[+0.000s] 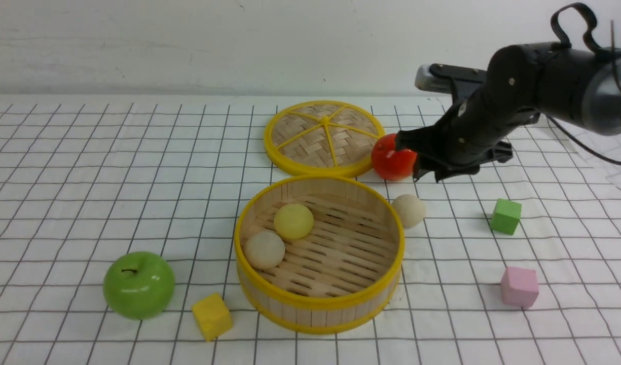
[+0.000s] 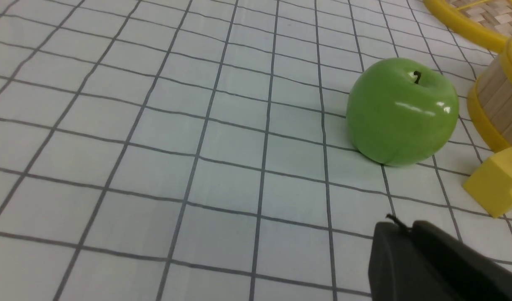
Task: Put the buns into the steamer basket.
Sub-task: Use the right arm to grab a steamed stuffed bun
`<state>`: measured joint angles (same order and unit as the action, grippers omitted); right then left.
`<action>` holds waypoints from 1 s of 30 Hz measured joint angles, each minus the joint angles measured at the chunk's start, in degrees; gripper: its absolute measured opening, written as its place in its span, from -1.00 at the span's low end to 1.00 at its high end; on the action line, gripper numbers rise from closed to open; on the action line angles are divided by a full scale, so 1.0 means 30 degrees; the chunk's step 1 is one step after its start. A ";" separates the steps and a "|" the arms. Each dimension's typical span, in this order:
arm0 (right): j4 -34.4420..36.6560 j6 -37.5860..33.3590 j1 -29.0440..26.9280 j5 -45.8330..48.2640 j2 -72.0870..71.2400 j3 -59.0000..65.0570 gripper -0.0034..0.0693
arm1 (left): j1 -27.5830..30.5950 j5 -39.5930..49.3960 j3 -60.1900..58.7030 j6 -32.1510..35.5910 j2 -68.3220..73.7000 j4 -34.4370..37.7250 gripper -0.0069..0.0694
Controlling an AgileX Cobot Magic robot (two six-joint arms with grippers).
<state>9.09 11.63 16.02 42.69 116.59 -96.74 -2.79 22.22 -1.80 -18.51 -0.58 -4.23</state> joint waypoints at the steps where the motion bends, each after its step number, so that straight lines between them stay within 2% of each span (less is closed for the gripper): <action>1: 0.0347 -0.0291 0.0000 0.0029 0.0273 -0.0212 -0.09 | 0.0000 0.0000 0.0000 0.0000 0.0000 0.0000 -0.71; 7: 0.0866 -0.0821 0.0000 -0.0532 0.1628 -0.0525 -0.02 | 0.0000 0.0000 0.0000 0.0000 0.0000 0.0000 -0.68; 14: 0.0710 -0.0819 0.0000 -0.1036 0.2421 -0.0542 -0.06 | 0.0000 0.0000 0.0000 0.0000 0.0000 0.0000 -0.67; 17: 0.0693 -0.0819 0.0000 -0.1014 0.2508 -0.0542 -0.23 | 0.0000 0.0000 0.0000 0.0000 0.0000 0.0000 -0.66; 19: 0.0644 -0.0819 0.0000 -0.0970 0.2508 -0.0542 -0.41 | 0.0000 0.0000 0.0000 0.0000 0.0000 0.0000 -0.65; 22: 0.0169 -0.0839 -0.0035 -0.0778 0.2508 -0.0545 -0.79 | 0.0000 0.0000 0.0000 0.0000 0.0000 0.0000 -0.64; 24: -0.0011 -0.0839 -0.0154 -0.0461 0.2468 -0.0614 -0.89 | 0.0000 0.0000 0.0000 0.0000 0.0000 0.0000 -0.63; 30: -0.0166 -0.1045 -0.0728 0.0509 0.1197 -0.0994 -0.90 | 0.0000 0.0000 0.0000 0.0000 0.0000 0.0000 -0.63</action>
<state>8.59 8.50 13.83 44.22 120.18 -99.72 -2.79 22.22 -1.80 -18.51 -0.58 -4.23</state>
